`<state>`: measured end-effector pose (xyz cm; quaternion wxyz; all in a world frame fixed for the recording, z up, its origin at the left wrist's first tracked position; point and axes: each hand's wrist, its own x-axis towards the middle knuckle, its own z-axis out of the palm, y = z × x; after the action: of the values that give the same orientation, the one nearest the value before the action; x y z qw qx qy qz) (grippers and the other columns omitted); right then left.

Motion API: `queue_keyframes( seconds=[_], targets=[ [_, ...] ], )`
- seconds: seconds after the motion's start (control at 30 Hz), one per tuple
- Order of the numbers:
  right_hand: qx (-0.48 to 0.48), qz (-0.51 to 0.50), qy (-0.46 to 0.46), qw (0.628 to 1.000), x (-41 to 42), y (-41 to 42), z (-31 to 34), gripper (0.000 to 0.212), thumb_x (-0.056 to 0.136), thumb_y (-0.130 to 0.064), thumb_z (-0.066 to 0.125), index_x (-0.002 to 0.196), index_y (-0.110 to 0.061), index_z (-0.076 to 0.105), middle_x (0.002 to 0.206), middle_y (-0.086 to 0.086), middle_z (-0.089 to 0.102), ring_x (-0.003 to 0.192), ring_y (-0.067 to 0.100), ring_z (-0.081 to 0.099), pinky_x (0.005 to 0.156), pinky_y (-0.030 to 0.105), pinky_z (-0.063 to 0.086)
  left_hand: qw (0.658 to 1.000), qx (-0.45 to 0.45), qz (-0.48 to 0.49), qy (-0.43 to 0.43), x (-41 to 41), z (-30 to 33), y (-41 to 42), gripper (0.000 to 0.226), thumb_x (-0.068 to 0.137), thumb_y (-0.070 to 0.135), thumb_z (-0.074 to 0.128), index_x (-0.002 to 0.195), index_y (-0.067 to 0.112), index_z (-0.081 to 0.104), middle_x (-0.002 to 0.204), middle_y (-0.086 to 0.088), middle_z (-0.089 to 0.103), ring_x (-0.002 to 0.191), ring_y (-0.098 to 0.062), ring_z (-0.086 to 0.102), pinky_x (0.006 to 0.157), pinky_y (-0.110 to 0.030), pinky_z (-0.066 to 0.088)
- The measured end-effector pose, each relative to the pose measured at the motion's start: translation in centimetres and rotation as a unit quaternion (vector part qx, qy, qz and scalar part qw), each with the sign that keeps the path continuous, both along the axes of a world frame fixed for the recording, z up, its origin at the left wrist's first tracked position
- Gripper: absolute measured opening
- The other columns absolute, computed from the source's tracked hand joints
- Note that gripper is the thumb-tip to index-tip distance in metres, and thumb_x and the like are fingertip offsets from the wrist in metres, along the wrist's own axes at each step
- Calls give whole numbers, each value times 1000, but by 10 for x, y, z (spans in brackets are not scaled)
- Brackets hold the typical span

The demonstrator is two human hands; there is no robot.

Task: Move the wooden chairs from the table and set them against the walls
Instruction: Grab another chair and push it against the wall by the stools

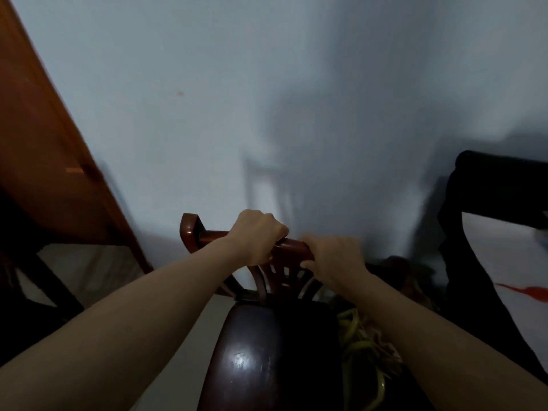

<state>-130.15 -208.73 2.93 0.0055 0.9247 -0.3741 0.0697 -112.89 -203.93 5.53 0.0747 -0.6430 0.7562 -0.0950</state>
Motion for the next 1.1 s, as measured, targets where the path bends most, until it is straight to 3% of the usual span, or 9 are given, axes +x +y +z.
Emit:
queue_keyframes(
  seconds=[0.13,0.27,0.5,0.67,0.77,0.9,1.1],
  targets=[
    [-32,-44,33,998,11,-44,-4,39,81,-44,65,111,-22,54,98,3,68,86,25,65,64,30,37,1000,-4,-16,22,10,-8,-51,18,75,28,65,84,19,52,82,-4,63,66,-24,53,54,-29,28],
    [-13,-89,35,995,14,-87,-13,44,81,-41,65,120,-25,51,106,2,67,96,27,64,67,30,29,999,3,-17,49,11,-21,-99,21,76,28,66,91,19,54,91,-6,65,80,-29,61,56,-30,29],
    [7,-121,58,991,29,-164,-35,45,86,-40,61,123,-19,46,107,6,65,95,29,63,67,32,33,994,4,24,107,21,-46,-171,27,78,24,65,101,15,54,99,-6,62,89,-28,60,58,-31,34],
    [26,-115,30,993,32,-210,-56,30,87,-37,62,109,-19,53,106,4,65,92,24,62,63,30,33,993,32,41,104,24,-62,-221,23,80,17,61,102,14,56,104,-9,63,93,-31,60,64,-32,40],
    [46,-122,32,991,33,-236,-67,33,85,-38,63,109,-18,54,108,5,64,94,25,62,63,30,34,993,40,49,104,24,-70,-248,24,80,15,60,103,16,58,106,-7,65,96,-29,62,65,-32,42],
    [64,-117,27,991,38,-259,-79,37,85,-39,63,113,-17,51,109,6,65,94,26,63,62,31,36,991,45,57,112,26,-79,-271,31,81,13,59,112,18,56,110,-7,64,99,-30,61,66,-32,39],
    [79,-113,-3,990,52,-276,-92,38,86,-36,62,117,-15,51,113,5,62,96,24,62,63,29,38,987,47,86,130,38,-93,-286,49,83,11,53,129,27,47,121,-4,61,108,-28,58,79,-39,48]
  ],
)
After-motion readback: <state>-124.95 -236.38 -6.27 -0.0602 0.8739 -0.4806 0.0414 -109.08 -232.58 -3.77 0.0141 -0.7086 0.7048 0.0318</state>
